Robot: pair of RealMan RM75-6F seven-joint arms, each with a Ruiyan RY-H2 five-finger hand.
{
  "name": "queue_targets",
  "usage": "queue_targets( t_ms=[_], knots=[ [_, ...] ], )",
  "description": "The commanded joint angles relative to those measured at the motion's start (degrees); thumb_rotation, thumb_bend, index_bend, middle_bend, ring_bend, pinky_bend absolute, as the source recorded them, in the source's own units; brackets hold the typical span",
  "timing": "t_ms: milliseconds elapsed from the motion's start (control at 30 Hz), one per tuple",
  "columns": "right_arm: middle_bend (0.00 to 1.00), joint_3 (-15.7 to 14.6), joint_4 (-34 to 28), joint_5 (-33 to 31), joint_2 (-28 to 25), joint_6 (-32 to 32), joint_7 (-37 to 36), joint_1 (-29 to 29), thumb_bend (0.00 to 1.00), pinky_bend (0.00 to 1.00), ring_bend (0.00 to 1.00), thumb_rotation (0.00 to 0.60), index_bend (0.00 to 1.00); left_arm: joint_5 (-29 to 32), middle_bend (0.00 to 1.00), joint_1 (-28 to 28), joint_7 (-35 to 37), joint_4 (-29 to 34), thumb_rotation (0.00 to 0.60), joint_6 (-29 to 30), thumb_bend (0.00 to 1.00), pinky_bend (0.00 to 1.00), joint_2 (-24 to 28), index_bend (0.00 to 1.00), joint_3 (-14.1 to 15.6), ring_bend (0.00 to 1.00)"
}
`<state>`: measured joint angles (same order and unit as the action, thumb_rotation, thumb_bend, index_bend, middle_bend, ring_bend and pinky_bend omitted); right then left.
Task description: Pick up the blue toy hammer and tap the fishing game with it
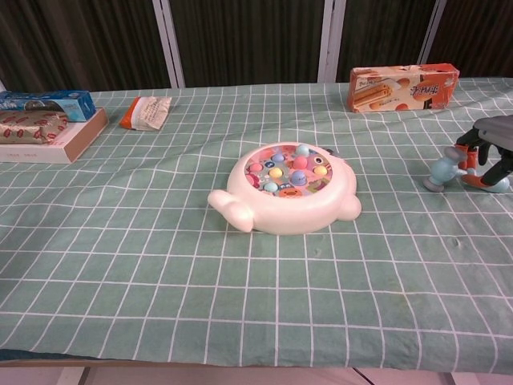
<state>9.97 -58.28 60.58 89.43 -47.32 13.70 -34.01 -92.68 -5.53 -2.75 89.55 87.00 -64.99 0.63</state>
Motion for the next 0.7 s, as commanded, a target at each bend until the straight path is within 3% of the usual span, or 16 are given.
queue_targets(
  t_ms=[33,333,700],
  knots=[
    [0.61,-0.1,0.2,0.2,0.1,0.1,-0.4,0.0,0.55,0.10,0.48,0.600,0.80,0.0,0.00,0.0,0.0,0.0,0.600,0.0,0.43,0.00,0.0,0.00,0.0,0.00],
    [0.63,-0.2,1.2,1.1,0.6,-0.3,-1.5,0.2,0.58,0.38,0.54,0.600,0.83,0.1,0.00,-0.1,0.0,0.1,0.600,-0.2,0.42,0.00,0.0,0.00,0.0,0.00],
    [0.63,-0.3,2.7,2.4,1.5,-0.2,-3.7,0.5,0.55,0.43,0.55,0.600,0.83,0.0,0.00,-0.1,0.3,0.1,0.600,-0.1,0.43,0.00,0.1,0.00,0.0,0.00]
  ],
)
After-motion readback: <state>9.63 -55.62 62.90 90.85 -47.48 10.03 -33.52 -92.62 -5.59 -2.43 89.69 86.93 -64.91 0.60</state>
